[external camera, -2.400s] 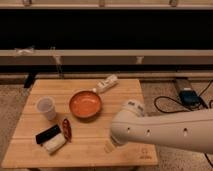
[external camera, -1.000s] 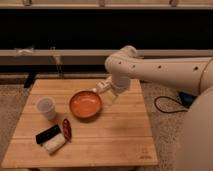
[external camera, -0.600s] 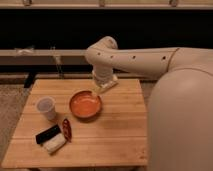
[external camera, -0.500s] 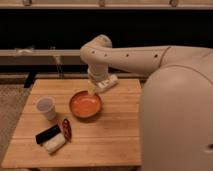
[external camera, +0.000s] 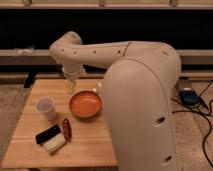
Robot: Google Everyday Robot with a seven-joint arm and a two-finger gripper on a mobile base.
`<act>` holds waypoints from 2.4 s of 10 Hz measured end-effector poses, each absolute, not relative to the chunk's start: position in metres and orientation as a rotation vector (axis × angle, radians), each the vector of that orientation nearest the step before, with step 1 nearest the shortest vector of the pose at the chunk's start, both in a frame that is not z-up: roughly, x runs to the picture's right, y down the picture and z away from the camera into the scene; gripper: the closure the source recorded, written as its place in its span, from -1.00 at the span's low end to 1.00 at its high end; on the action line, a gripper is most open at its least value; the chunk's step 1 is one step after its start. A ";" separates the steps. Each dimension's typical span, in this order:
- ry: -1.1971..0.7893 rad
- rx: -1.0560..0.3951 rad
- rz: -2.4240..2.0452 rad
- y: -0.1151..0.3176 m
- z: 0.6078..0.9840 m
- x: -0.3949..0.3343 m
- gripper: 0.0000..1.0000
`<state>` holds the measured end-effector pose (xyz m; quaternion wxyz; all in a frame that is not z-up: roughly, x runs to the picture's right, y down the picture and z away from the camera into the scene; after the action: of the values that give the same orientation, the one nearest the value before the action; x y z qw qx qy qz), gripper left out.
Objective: Move the arm in a circular motion
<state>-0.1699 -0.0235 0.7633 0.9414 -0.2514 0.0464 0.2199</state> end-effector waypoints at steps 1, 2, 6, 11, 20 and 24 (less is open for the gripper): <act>0.075 -0.510 0.388 -0.014 0.756 -0.196 -0.60; 0.062 -0.510 0.349 -0.006 0.751 -0.212 -0.60; -0.041 -0.492 0.165 0.041 0.709 -0.293 -0.60; -0.177 -0.493 -0.005 0.125 0.644 -0.366 -0.60; -0.186 -0.558 0.208 0.243 0.614 -0.242 -0.60; -0.120 -0.557 0.394 0.256 0.614 -0.164 -0.60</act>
<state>-0.1640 0.2562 0.6142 0.9406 -0.2731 -0.0588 0.1930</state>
